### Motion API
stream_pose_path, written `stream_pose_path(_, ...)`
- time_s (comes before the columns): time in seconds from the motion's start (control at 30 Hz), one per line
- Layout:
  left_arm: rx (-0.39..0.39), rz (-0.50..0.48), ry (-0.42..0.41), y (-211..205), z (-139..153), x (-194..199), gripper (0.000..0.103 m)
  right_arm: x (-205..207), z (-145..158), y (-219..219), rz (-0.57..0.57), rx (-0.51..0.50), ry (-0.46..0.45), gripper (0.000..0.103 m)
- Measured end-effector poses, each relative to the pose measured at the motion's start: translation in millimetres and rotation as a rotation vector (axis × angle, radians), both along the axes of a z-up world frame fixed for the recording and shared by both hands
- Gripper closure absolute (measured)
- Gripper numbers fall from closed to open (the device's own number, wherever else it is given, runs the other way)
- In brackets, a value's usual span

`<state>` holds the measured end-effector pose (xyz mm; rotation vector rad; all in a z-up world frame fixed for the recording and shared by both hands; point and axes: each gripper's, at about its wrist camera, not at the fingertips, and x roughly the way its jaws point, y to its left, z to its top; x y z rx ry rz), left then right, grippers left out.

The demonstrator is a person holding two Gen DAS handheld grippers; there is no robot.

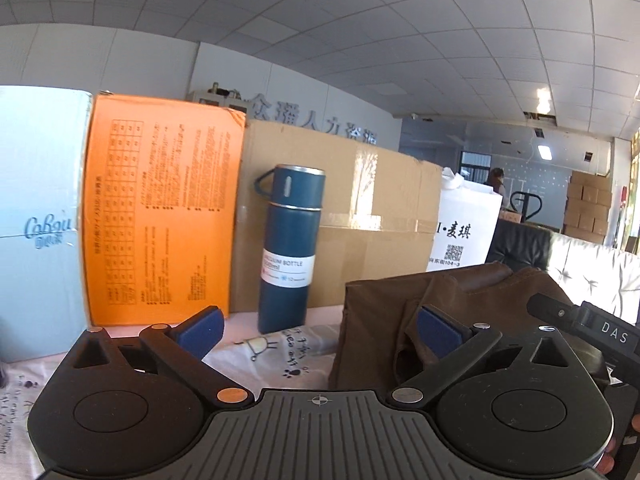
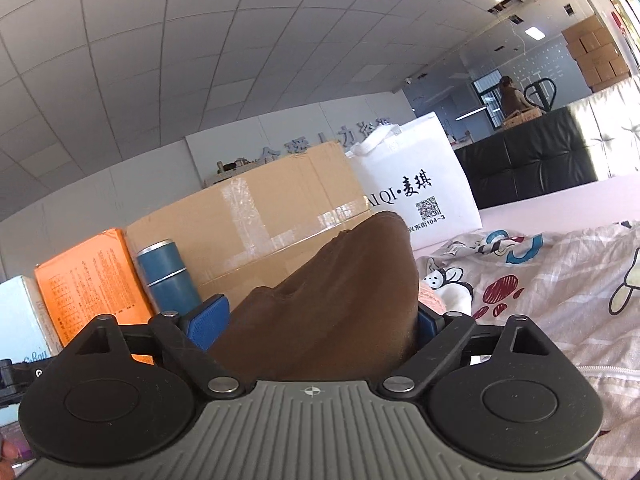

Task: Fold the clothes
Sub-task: 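Lower the folded vest onto the bed and open both grippers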

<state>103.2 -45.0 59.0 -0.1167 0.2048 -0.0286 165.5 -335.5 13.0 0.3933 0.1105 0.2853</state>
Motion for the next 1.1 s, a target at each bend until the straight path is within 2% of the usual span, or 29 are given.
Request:
stream_pose_path(0.03,0.006,-0.002,0.002,3.9,0.3,-5.7,0.000,-1.2,1.7,2.9,-0.033,-0.018,0.037,0.005)
stream_pose_path(0.13,0.007,-0.020,0.018,12.6,-1.4,-19.8,0.000,-5.0,6.7,10.7,-0.132,-0.068,0.145,0.005)
stream_pose_path(0.2,0.009,-0.044,0.021,17.3,-4.1,-28.5,0.000,-9.3,8.9,1.9,-0.213,-0.026,0.199,0.005)
stream_pose_path(0.3,0.034,-0.077,0.022,21.0,-8.7,-38.4,0.000,-25.4,15.3,-5.2,-0.269,0.011,0.229,0.005)
stream_pose_path(0.43,0.026,-0.088,-0.002,26.3,-13.5,-45.5,0.000,-53.2,18.1,31.8,-0.257,-0.052,0.169,0.000)
stream_pose_path(0.6,0.011,-0.072,-0.032,31.5,-24.2,-45.5,0.000,-87.3,21.1,78.2,-0.240,-0.129,0.096,0.000)
stream_pose_path(0.8,0.039,-0.022,-0.064,33.2,-32.8,-46.3,0.000,-95.0,8.6,114.4,-0.268,-0.213,0.023,0.000)
stream_pose_path(0.97,0.029,0.007,-0.078,37.2,-35.9,-48.4,0.000,-95.1,-3.0,126.1,-0.324,-0.312,-0.048,0.000)
stream_pose_path(1.1,0.053,0.025,-0.116,37.5,-37.5,-54.4,0.000,-93.3,-6.5,131.1,-0.332,-0.360,-0.064,0.000)
